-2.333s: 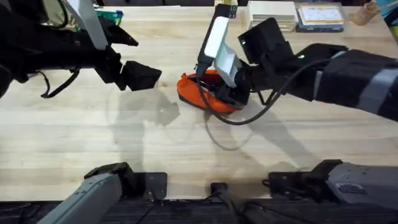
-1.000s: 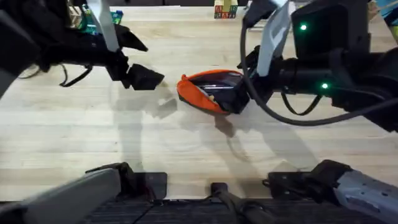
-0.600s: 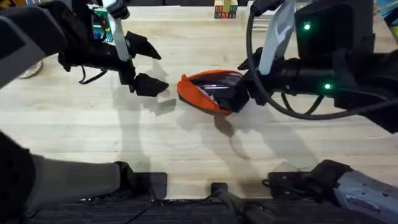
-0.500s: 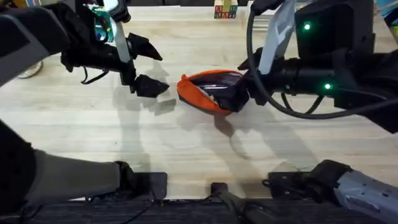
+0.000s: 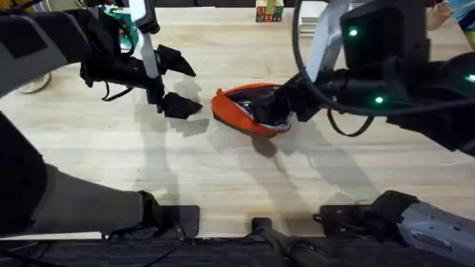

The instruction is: Unzip the bag, pick up the pens from the table one at a time and place them inside, then zip the bag closed.

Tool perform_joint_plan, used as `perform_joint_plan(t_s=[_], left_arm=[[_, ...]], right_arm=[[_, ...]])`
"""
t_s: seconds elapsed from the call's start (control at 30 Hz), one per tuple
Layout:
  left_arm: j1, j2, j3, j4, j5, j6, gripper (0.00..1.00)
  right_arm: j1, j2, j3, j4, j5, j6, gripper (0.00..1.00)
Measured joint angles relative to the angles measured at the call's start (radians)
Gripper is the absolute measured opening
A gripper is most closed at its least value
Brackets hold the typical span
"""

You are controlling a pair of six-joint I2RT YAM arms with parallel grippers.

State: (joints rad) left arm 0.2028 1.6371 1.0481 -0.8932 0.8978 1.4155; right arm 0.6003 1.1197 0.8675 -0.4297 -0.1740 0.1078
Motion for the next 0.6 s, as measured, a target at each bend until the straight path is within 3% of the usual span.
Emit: perform_joint_plan(t_s=[0.33, 0.47, 0.6], left_arm=[[0.000, 0.000, 0.000, 0.000, 0.000, 0.000, 0.992], [0.000, 0.000, 0.000, 0.000, 0.000, 0.000, 0.993], [0.000, 0.000, 0.000, 0.000, 0.000, 0.000, 0.993]], right_arm=[[0.056, 0.098, 0.134, -0.021, -0.003, 0.027, 0.998], [0.105, 0.214, 0.267, -0.093, -0.003, -0.004, 0.997], [0.120, 0.276, 0.326, -0.125, -0.003, -0.032, 0.997]])
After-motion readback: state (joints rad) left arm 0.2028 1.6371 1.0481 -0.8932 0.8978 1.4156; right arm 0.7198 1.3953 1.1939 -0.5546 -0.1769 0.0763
